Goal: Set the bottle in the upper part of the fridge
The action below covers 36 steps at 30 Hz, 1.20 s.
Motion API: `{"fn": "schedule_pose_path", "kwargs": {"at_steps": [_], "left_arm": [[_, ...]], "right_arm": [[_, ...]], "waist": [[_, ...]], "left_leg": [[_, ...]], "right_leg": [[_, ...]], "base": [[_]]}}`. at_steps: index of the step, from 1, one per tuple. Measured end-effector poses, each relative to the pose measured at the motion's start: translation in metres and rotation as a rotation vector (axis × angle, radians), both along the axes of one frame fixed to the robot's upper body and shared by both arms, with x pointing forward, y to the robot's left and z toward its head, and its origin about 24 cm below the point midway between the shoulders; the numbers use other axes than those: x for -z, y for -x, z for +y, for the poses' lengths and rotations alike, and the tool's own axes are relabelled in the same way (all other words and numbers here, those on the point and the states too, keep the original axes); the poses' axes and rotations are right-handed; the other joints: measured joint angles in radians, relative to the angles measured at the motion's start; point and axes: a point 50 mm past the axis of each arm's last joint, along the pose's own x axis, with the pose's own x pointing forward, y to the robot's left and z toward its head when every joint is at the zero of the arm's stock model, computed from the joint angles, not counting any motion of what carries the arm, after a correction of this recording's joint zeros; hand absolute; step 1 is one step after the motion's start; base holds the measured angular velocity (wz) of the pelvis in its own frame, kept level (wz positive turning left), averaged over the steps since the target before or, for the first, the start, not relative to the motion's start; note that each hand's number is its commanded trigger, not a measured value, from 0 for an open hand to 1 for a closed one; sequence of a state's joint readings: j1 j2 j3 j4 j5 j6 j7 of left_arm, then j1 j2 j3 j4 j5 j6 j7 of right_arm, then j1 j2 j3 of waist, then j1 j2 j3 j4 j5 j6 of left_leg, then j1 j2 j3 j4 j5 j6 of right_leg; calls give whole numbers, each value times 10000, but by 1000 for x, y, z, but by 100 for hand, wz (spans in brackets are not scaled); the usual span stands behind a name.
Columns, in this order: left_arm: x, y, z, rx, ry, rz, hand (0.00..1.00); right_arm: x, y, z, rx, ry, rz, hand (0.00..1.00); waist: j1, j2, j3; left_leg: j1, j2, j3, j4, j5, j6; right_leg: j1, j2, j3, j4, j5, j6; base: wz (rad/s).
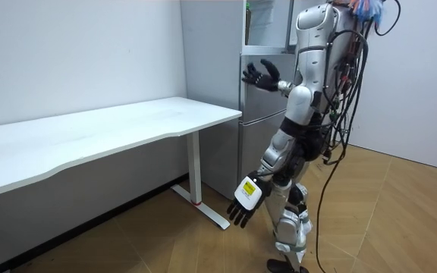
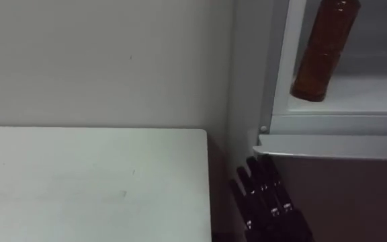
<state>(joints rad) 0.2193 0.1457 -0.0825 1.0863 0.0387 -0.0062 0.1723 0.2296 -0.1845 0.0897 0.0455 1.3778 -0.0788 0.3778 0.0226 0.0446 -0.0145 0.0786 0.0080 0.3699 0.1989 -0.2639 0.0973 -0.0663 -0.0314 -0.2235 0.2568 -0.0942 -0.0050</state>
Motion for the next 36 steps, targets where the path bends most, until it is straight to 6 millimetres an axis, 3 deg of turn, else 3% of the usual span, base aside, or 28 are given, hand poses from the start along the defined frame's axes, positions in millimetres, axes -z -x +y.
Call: {"fn": "schedule_pose_path", "kwargs": {"at_steps": [5,10,14,20,29,32,36], "left_arm": [[0,0,1,-566,113,-130,0],[-1,-4,1,-836,221,-499,0],[-2,-2,2,-860,164,-701,0],[-3,12,10,-1622,2,-625,0],[-4,14,12,-2070,-275,-674,0],[-3,14,11,-2073,-310,-608,0],[-2,16,9,-2076,-360,-416,0]], "right_arm": [[32,22,-14,504,90,1547,0],[54,34,-39,1892,-193,2852,0],[88,65,-56,3078,-86,4928,0],[114,99,-74,4477,183,7254,0],[156,178,-74,4951,1608,12276,0],[162,191,-69,5085,1474,13214,0],[168,181,-63,4560,1765,13767,0]], "waist": [[-393,21,34],[-522,-69,70],[-532,-156,49],[-764,-204,56],[-1095,-440,111],[-1036,-414,108],[-965,-349,106]], "left_leg": [[1,-2,7,-6,-5,6],[15,0,50,-10,-5,6],[38,2,66,-35,-6,4],[72,-3,47,-67,-5,0],[107,-28,-175,-61,-8,2],[192,-30,-209,-94,-8,2],[218,-36,-189,-96,-6,3]], "right_leg": [[2,-12,-18,11,0,0],[-16,-5,-31,9,4,-7],[-7,17,31,-26,11,-18],[9,16,31,-9,9,-18],[208,2,-70,-180,12,-6],[293,8,-76,-187,16,-1],[307,51,0,-200,21,2]], "base": [[0],[-3],[-1],[-1],[5],[3],[0]]}}
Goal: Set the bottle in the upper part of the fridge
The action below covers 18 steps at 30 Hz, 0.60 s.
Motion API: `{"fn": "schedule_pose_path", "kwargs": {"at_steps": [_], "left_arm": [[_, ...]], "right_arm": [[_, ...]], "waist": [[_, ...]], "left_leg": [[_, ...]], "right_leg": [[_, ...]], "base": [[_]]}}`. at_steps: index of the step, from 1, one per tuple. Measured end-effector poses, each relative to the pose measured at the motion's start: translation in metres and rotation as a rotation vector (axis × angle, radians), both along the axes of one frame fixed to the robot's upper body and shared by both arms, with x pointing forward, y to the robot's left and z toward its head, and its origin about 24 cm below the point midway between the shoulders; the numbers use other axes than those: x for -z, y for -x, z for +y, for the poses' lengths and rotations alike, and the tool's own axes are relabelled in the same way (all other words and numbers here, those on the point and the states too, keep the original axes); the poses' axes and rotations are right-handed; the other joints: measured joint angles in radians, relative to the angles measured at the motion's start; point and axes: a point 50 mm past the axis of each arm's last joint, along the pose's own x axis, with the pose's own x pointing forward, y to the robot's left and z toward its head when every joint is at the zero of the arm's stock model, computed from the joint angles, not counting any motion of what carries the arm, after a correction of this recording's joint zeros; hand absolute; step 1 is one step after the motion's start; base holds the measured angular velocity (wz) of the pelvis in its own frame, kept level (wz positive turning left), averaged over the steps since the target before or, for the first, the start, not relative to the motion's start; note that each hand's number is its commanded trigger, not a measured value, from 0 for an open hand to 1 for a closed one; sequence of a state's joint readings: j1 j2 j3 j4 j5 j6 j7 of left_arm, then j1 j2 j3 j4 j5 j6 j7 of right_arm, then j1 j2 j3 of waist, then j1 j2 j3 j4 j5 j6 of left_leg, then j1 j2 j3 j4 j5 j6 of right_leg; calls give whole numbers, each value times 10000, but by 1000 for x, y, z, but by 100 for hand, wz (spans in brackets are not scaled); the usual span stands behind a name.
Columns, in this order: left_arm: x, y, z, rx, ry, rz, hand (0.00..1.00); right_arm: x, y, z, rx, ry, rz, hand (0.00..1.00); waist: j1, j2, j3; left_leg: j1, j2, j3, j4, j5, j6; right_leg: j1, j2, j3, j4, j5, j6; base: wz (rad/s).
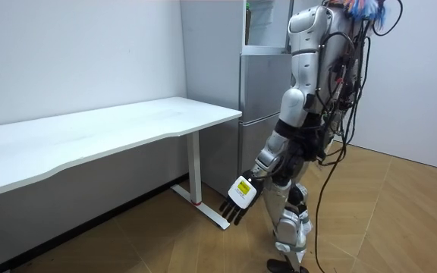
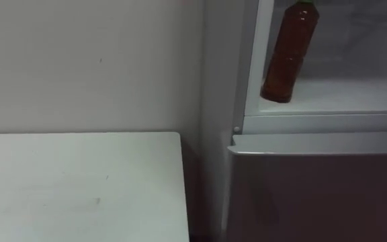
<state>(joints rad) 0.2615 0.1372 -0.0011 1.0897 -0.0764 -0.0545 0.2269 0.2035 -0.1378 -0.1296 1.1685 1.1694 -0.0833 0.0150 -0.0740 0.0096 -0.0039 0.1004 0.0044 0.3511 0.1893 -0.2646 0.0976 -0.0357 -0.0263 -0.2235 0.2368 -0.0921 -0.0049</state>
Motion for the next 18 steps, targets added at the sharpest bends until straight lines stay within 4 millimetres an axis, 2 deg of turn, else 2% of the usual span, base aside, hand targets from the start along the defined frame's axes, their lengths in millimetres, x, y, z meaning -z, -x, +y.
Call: {"fn": "schedule_pose_path", "kwargs": {"at_steps": [2,7,10,18], "left_arm": [[0,1,-1,-23,6,67,0],[1,3,-2,-12,17,298,0],[2,2,-5,227,38,435,0],[4,-12,-13,262,0,248,0]], "right_arm": [[2,-13,7,-623,-86,-7,0],[4,-24,15,-2231,-111,274,0],[5,-19,18,-3051,-168,580,0],[9,0,25,-3361,-713,1312,0]], "waist": [[59,11,8],[226,16,11],[207,22,19],[164,41,36]], "left_leg": [[1,3,6,-2,5,-6],[-6,17,-51,-6,6,-8],[31,21,-164,-19,5,-8],[32,29,-260,-53,6,-13]], "right_leg": [[4,30,-4,-25,2,-3],[66,74,-88,-176,31,6],[227,84,-141,-287,34,12],[283,101,-200,-347,34,20]], "base": [[0],[4],[12],[4]]}}
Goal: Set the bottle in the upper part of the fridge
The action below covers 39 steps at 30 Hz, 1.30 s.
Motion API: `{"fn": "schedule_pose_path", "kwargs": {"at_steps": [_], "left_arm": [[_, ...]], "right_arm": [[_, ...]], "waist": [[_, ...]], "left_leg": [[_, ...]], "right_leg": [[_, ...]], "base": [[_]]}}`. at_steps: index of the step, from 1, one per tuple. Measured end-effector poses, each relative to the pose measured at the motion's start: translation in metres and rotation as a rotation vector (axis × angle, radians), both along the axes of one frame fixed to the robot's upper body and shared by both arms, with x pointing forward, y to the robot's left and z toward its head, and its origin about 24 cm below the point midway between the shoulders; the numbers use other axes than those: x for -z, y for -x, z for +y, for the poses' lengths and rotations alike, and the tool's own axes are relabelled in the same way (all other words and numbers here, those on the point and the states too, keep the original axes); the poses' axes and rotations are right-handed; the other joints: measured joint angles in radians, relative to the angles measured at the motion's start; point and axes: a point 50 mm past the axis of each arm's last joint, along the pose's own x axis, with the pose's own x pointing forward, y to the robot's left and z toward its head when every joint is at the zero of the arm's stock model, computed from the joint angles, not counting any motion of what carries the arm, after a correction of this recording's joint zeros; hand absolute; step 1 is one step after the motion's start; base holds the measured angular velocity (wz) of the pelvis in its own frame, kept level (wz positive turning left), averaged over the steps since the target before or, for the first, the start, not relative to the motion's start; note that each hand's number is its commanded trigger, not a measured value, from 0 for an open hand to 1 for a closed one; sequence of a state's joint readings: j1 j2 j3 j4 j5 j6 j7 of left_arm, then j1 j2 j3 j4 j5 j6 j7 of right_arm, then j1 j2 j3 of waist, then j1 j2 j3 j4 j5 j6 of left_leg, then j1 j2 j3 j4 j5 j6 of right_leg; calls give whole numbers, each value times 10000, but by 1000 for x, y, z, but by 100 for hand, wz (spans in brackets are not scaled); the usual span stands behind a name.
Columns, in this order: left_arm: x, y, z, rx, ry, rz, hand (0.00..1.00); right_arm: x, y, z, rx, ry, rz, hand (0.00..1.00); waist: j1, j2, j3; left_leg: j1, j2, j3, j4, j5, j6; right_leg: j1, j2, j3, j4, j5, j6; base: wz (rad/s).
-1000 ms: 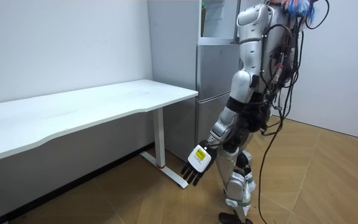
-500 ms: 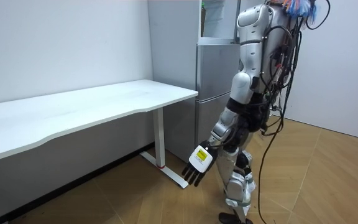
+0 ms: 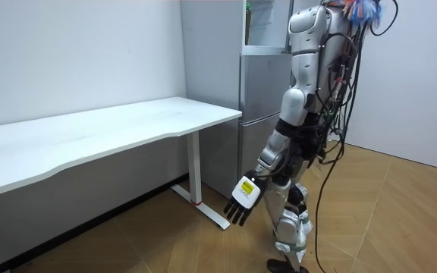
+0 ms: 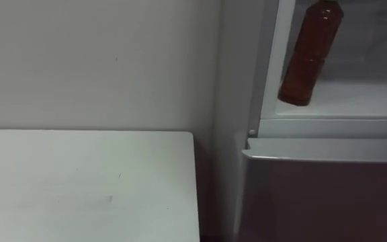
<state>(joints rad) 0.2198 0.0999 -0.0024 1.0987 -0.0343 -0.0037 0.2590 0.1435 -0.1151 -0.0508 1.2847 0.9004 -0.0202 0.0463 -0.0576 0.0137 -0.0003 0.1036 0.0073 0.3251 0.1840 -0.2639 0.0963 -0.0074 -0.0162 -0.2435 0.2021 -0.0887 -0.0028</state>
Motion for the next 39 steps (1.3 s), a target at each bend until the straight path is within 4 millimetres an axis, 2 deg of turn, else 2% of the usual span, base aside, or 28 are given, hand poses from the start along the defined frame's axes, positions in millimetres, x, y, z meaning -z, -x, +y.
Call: {"fn": "schedule_pose_path", "kwargs": {"at_steps": [7,12,16,18,19,21,27,30,32,34,35,39], "left_arm": [[0,2,0,-355,101,-1,0],[0,7,2,-584,62,65,0],[-2,13,13,-933,-231,89,0],[-4,17,20,-940,-444,150,0],[-5,23,25,-1131,-603,215,0],[-7,26,32,-1288,-856,248,0],[-14,33,52,-1090,-1488,437,0],[-16,32,57,-1206,-1637,390,0],[-17,30,58,-1226,-1673,292,0],[-17,31,59,-1281,-1687,308,0],[-17,30,60,-1374,-1705,241,0],[-18,30,61,-1272,-1765,246,0]], "right_arm": [[0,-1,-1,948,-121,-162,0],[-3,-5,-9,3076,-67,-607,0],[-10,-20,-28,4854,309,-1475,0],[-14,-26,-37,5616,477,-1890,0],[-18,-32,-43,6027,599,-2222,0],[-24,-38,-54,6506,864,-2633,0],[-51,-56,-101,7806,1919,-3401,0],[-72,-69,-124,8525,2361,-4217,0],[-90,-79,-143,8968,2804,-4689,0],[-103,-86,-155,9432,3127,-5083,0],[-110,-87,-161,9845,3297,-5267,0],[-138,-93,-179,10335,3911,-5744,0]], "waist": [[-93,63,17],[-204,42,13],[-368,-37,-2],[-389,-152,-17],[-426,-175,5],[-525,-262,0],[-515,-576,-18],[-571,-731,-37],[-680,-777,-19],[-750,-823,-13],[-761,-907,-47],[-815,-957,-63]], "left_leg": [[121,0,168,-122,6,-12],[123,-2,243,-167,6,-13],[136,-19,247,-165,5,-11],[149,-22,249,-163,6,-11],[188,-22,256,-163,6,-12],[245,-25,246,-164,1,-16],[189,-49,251,-144,-1,-10],[138,-50,242,-137,2,-10],[122,-48,230,-136,2,-10],[113,-45,236,-138,1,-11],[110,-41,239,-147,1,-12],[98,-35,295,-163,2,-9]], "right_leg": [[-17,30,179,21,0,0],[-108,17,246,107,-19,3],[-108,24,240,110,-23,5],[-110,18,240,130,-30,4],[-109,16,240,179,-47,1],[-107,6,241,203,-76,3],[-197,-18,312,366,-107,1],[-213,-23,304,363,-107,2],[-277,-32,217,350,-107,2],[-288,-22,232,349,-108,3],[-301,-15,239,366,-109,2],[-293,-1,326,391,-109,2]], "base": [[-7],[-5],[0],[0],[0],[2],[0],[0],[4],[0],[0],[-4]]}}
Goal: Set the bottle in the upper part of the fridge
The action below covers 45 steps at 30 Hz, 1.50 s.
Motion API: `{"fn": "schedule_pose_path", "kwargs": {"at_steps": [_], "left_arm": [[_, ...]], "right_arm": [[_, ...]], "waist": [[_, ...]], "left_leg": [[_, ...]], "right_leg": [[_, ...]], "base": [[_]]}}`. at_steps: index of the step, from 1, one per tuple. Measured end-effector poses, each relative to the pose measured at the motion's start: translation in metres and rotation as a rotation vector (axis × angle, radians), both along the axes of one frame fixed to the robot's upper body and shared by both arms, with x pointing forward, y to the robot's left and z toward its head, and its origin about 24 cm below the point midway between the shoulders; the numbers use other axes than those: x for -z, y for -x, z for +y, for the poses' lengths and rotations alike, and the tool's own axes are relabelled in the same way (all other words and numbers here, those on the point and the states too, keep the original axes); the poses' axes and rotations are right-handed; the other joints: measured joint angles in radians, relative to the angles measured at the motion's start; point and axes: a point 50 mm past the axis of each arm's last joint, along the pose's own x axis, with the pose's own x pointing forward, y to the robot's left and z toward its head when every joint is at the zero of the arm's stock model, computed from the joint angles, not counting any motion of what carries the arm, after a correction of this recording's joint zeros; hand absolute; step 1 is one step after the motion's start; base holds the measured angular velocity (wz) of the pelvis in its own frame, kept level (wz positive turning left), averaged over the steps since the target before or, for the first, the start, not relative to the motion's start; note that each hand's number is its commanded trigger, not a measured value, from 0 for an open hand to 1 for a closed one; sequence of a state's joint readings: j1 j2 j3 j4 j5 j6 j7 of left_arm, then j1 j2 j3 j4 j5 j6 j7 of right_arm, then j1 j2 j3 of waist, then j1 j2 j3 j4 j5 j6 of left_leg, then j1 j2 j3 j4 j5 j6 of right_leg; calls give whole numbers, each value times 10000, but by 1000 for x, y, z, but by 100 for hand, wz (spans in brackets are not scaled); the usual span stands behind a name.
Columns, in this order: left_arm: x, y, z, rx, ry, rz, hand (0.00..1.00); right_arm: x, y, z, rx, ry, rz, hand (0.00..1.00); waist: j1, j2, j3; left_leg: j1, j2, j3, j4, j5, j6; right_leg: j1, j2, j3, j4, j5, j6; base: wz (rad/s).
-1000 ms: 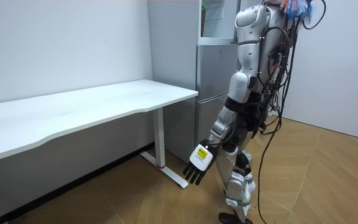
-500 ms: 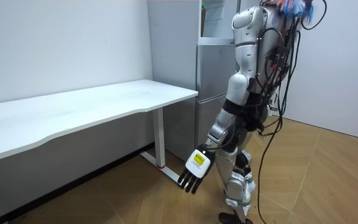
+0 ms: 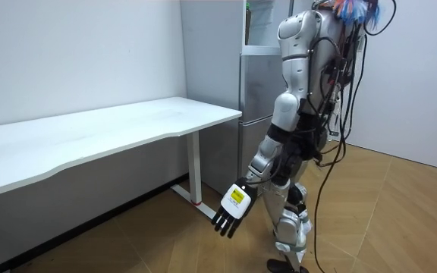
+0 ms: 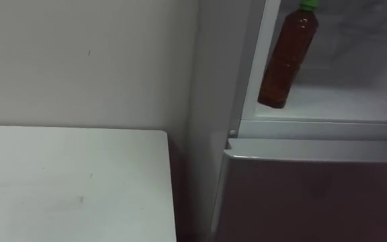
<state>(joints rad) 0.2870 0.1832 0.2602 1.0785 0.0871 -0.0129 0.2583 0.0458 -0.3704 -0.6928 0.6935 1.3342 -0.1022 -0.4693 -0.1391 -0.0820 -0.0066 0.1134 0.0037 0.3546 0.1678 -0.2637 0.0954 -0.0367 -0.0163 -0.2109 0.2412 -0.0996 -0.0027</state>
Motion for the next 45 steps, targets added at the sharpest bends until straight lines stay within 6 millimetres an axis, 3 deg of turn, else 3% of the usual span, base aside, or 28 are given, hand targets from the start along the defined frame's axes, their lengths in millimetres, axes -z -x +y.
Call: {"fn": "schedule_pose_path", "kwargs": {"at_steps": [6,13,18,25,36,45], "left_arm": [[-2,2,2,243,-122,106,0],[-2,4,1,349,-118,139,0],[-1,6,0,316,-43,175,0],[0,10,-4,344,56,291,0],[2,8,-8,219,179,218,0],[2,19,-9,85,97,516,0]], "right_arm": [[-50,-23,-10,-117,1650,-197,0],[-111,-44,-4,-443,3554,-1193,0],[-118,-46,0,-172,3770,-627,0],[-132,-49,4,-486,5495,662,0],[-143,-62,21,-1374,6409,1457,0],[-147,-68,34,-1758,7113,2331,0]], "waist": [[-265,-92,-23],[-216,-130,-3],[-199,-108,15],[-181,89,33],[-207,104,43],[-213,95,48]], "left_leg": [[-119,-2,2,0,-2,-1],[-135,-2,103,-10,5,-5],[-188,-5,137,-7,2,-2],[-238,-11,277,8,4,-4],[-139,-107,381,-2,26,-24],[-142,-178,498,2,32,-3]], "right_leg": [[-104,-25,-112,-5,0,1],[-176,17,87,-8,0,1],[-369,12,171,131,-11,15],[-539,-9,204,374,-65,6],[-691,-149,203,804,-255,-50],[-879,-189,340,1074,-371,-32]], "base": [[0],[-3],[-1],[-7],[-2],[-3]]}}
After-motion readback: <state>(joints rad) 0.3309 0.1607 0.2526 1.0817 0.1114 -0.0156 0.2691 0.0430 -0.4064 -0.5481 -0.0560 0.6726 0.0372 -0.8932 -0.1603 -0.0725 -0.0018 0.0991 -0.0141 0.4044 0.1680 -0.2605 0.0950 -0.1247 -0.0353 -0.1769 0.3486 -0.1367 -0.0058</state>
